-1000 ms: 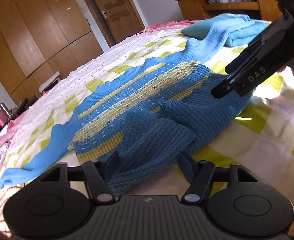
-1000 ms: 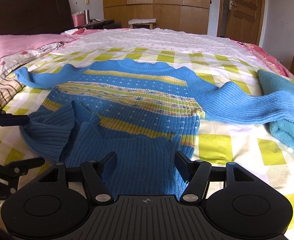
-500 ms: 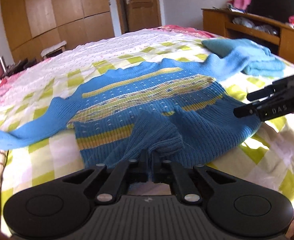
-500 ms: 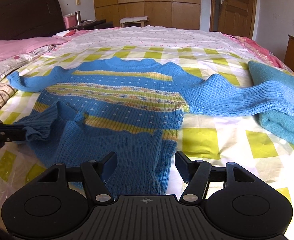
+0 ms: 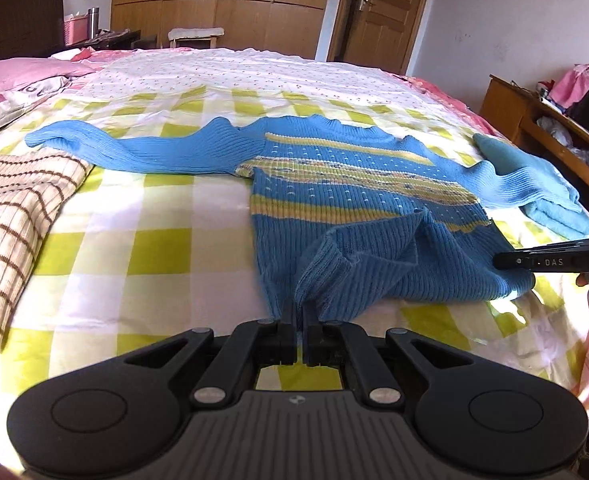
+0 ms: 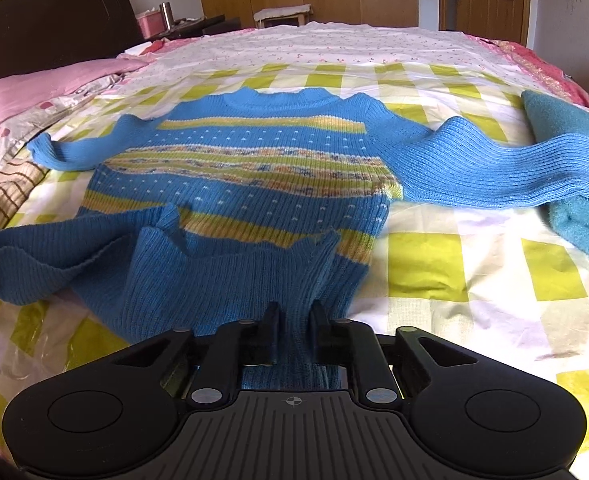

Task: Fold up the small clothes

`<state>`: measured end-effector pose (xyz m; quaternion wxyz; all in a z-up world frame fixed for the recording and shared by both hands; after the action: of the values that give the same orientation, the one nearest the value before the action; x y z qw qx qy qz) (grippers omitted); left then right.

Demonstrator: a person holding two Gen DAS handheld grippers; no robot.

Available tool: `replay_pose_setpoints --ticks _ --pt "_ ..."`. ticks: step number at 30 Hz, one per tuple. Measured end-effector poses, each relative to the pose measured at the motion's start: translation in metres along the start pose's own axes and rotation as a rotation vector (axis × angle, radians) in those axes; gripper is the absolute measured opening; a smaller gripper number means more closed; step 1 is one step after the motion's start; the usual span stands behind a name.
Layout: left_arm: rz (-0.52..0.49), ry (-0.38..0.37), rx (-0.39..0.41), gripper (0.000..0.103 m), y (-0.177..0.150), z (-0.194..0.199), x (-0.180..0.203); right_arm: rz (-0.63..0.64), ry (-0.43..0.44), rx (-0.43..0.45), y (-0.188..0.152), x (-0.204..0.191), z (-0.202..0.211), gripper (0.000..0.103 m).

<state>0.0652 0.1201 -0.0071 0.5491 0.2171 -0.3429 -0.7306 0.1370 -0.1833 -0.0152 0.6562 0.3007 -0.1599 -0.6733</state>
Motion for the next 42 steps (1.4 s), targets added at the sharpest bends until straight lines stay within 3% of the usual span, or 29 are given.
replay_pose_setpoints --ticks 6,11,15,17,23,26,28,32,36,42 --pt "0.021 -0.014 0.045 0.011 0.001 0.012 -0.004 0.03 0.065 0.023 -0.01 -0.006 0.041 0.007" --pt "0.044 -0.025 0.06 0.008 -0.008 0.029 -0.009 0.22 0.142 0.041 -0.033 -0.026 0.085 0.006" --pt "0.065 -0.01 0.037 0.008 -0.025 0.038 -0.017 0.408 0.121 -0.007 -0.06 -0.037 0.097 0.006" --pt "0.066 -0.011 0.014 0.008 -0.035 0.039 -0.018 0.48 0.112 -0.077 -0.074 -0.04 0.094 0.007" --pt "-0.038 -0.029 0.007 0.01 -0.04 0.039 0.005 0.59 0.02 -0.14 -0.094 -0.034 0.094 0.009" --pt "-0.067 -0.057 -0.002 0.018 -0.039 0.029 0.017 0.6 0.006 -0.133 -0.093 -0.033 0.103 0.009" --pt "-0.052 -0.071 -0.027 0.029 -0.041 0.015 0.021 0.601 0.005 -0.115 -0.092 -0.035 0.11 0.011" --pt "0.048 -0.08 -0.077 0.032 -0.044 -0.008 0.022 0.583 0.006 -0.076 -0.089 -0.041 0.114 0.012" --pt "0.13 -0.063 -0.081 0.038 -0.046 -0.016 0.02 0.539 0.018 -0.043 -0.086 -0.045 0.112 0.012" --pt "0.226 -0.108 -0.071 0.043 -0.042 -0.017 0.019 0.473 0.037 -0.009 -0.082 -0.044 0.107 0.013"
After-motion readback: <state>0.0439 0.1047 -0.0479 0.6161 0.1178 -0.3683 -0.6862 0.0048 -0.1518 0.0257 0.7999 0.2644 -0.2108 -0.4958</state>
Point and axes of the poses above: each gripper's, at about its wrist camera, not at the fingertips, and z roughly against the way its jaws point, x to its right, y to its top, the point moved 5 cm from there along -z, roughly the way its jaws point, and after that the axes turned 10 degrees about -z, right-handed, at the moved point
